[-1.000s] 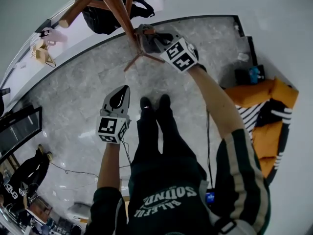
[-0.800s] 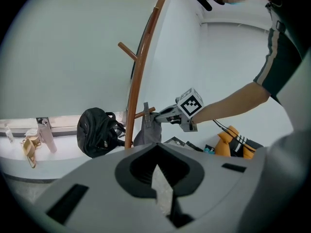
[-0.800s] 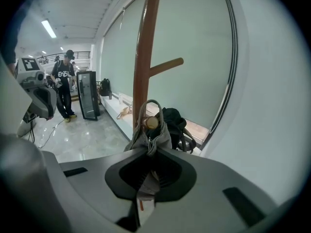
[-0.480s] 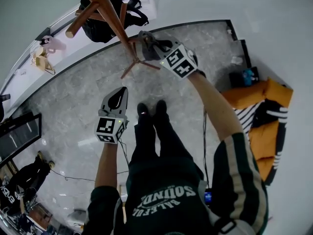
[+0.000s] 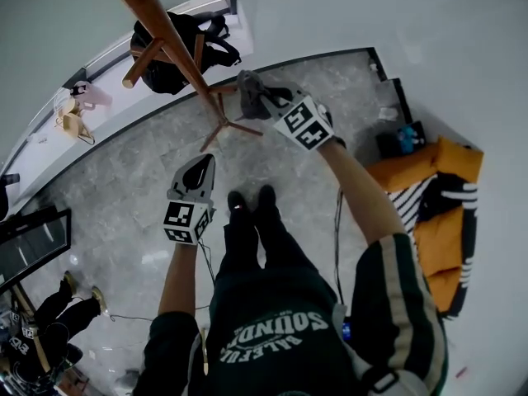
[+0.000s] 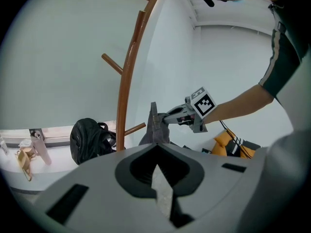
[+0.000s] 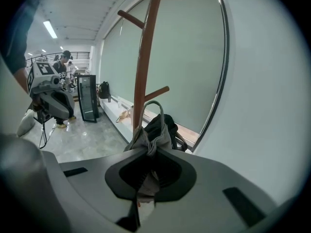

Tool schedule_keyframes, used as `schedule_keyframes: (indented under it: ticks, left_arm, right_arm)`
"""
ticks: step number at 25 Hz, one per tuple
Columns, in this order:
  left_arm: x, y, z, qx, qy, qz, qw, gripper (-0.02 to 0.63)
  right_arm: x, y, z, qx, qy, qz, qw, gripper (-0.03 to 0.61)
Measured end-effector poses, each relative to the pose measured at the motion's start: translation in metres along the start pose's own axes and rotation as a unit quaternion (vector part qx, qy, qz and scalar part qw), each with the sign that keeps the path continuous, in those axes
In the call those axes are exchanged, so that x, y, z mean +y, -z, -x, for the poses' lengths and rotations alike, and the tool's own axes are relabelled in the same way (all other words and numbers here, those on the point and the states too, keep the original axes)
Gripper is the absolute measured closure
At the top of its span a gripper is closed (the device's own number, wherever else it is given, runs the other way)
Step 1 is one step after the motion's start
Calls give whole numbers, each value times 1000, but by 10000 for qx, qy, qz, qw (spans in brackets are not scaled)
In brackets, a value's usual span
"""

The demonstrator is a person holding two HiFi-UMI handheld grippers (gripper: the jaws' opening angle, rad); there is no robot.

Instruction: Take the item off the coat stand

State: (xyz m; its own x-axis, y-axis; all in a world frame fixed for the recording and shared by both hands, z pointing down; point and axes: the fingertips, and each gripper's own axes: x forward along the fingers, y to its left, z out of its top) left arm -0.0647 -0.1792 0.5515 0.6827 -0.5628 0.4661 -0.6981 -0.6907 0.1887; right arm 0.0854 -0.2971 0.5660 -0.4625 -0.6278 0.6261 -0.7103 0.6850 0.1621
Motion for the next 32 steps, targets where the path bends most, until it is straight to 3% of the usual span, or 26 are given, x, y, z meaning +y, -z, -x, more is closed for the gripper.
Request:
schedule_keyframes:
  ticks: [15, 23, 28, 32]
  left_arm:
    - [-12, -55, 14, -166, 80, -323, 9993, 614]
    - [-13, -92, 34, -551, -61, -560, 9969, 614]
    - [-18, -107, 49, -729, -59, -583, 9956, 614]
    - [-20, -113, 59, -814, -82, -613, 9948, 614]
  right_arm:
    - [-12, -38, 105, -630, 445, -538, 9956, 565]
    - [-12, -48, 165, -1154, 1055, -1034, 9823, 565]
    - [3, -62, 199, -1570, 1192, -1243, 9725, 566]
    - [13, -53, 213, -1559, 1257, -1363, 9702, 565]
